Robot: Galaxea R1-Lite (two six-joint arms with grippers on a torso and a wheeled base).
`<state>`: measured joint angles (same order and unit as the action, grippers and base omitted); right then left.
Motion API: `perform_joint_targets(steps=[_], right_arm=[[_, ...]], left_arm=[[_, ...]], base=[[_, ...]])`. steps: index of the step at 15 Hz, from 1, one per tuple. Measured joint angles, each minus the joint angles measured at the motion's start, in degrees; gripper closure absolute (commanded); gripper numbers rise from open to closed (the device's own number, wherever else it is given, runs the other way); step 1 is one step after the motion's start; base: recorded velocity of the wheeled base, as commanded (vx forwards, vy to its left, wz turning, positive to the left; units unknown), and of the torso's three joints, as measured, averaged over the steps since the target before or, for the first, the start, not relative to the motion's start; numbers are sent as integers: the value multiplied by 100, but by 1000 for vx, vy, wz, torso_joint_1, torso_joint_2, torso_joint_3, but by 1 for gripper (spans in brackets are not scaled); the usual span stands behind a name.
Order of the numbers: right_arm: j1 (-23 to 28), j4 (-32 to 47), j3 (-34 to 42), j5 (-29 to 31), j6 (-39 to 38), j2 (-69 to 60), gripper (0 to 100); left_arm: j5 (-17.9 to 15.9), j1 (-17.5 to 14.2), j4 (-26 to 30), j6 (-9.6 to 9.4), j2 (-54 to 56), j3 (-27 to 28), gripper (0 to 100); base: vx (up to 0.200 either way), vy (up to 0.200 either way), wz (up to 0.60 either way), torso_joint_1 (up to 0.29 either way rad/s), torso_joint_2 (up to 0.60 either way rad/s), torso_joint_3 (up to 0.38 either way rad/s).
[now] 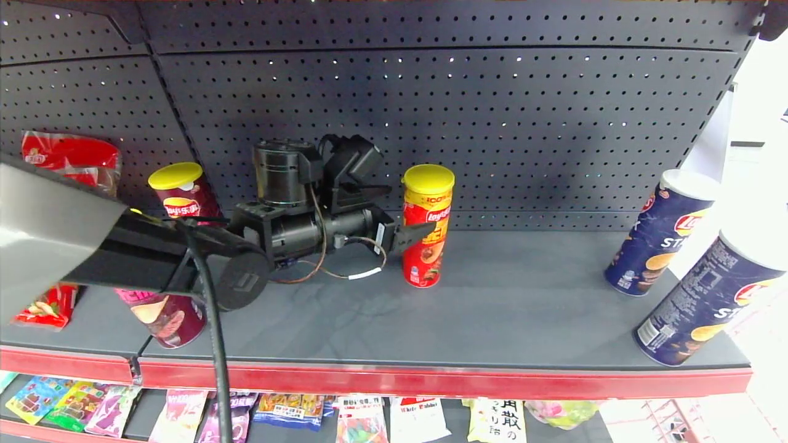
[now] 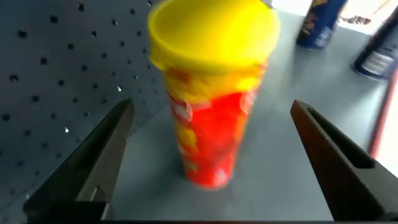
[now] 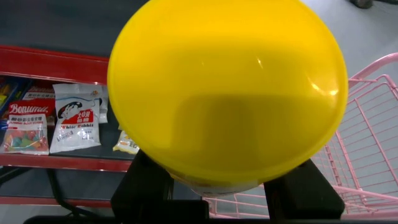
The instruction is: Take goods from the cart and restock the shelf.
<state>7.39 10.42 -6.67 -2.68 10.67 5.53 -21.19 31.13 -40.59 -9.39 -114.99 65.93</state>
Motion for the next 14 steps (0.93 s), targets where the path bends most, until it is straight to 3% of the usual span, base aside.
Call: perform_joint_targets(steps=[14], right_arm=[[0,5,0,12,-11,0,100]], left_arm=[[261,146,-13,80,-800,1062,0]], base=[[0,0,0,0,0,0]])
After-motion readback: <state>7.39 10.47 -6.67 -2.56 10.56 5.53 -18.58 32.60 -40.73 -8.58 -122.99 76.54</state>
